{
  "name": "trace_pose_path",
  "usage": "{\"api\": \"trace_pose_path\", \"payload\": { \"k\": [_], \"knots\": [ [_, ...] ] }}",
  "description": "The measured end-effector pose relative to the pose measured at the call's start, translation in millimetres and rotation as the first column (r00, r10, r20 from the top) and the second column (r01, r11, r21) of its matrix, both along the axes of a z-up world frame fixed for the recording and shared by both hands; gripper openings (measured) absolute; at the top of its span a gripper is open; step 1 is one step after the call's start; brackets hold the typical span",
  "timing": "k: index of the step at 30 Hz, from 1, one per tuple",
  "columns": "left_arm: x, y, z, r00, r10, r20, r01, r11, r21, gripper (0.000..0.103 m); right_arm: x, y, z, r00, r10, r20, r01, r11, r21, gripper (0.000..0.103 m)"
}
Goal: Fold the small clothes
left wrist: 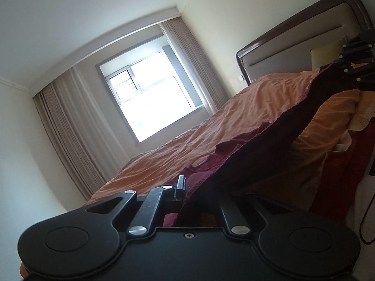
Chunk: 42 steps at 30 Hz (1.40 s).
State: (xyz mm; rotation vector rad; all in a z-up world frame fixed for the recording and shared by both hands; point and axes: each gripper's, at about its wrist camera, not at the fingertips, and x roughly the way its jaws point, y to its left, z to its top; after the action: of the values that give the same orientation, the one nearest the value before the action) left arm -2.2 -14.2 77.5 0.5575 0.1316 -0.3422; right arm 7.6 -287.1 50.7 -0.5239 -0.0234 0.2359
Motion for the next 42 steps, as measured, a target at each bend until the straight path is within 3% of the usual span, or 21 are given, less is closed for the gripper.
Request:
{"api": "trace_pose_path", "payload": {
  "k": [2,5,11,17,25,32,38,42],
  "knots": [
    [4.1,-1.6,2.9,1.0,-0.007,-0.029,0.007,1.0,-0.012,0.006,12.8,-1.3,3.8,1.0,-0.013,-0.004,0.013,1.0,0.025,0.007],
    [14.7,-3.8,8.3,1.0,-0.007,0.001,0.007,1.0,0.005,0.006,39.3,-3.1,14.3,1.0,-0.028,0.008,0.027,0.998,0.057,0.007],
    [65.1,-12.7,41.2,1.0,-0.005,0.025,0.006,0.999,-0.034,0.007,112.1,-5.2,42.9,0.996,-0.082,0.017,0.082,0.997,0.018,0.007],
    [143.8,-22.9,70.7,1.0,-0.024,0.012,0.025,1.0,-0.015,0.008,207.0,-12.6,58.5,0.991,-0.098,-0.092,0.1,0.995,0.015,0.007],
    [282.2,-24.0,61.6,0.984,0.005,-0.176,-0.009,1.0,-0.02,0.01,339.2,-19.8,28.5,0.937,-0.106,-0.334,0.121,0.992,0.024,0.007],
    [384.3,-18.7,9.6,0.93,0.015,-0.368,-0.02,1.0,-0.008,0.011,410.3,-21.5,-16.3,0.87,-0.101,-0.483,0.114,0.993,-0.002,0.008],
    [440.4,-5.7,-31.6,0.854,0.017,-0.521,-0.074,0.993,-0.089,0.016,452.9,-23.8,-40.6,0.828,-0.095,-0.552,0.112,0.994,-0.002,0.008],
    [465.0,8.1,-47.7,0.801,0.01,-0.599,-0.125,0.981,-0.151,0.028,457.2,-20.0,-48.3,0.812,-0.091,-0.576,0.12,0.993,0.012,0.017]
  ]
}}
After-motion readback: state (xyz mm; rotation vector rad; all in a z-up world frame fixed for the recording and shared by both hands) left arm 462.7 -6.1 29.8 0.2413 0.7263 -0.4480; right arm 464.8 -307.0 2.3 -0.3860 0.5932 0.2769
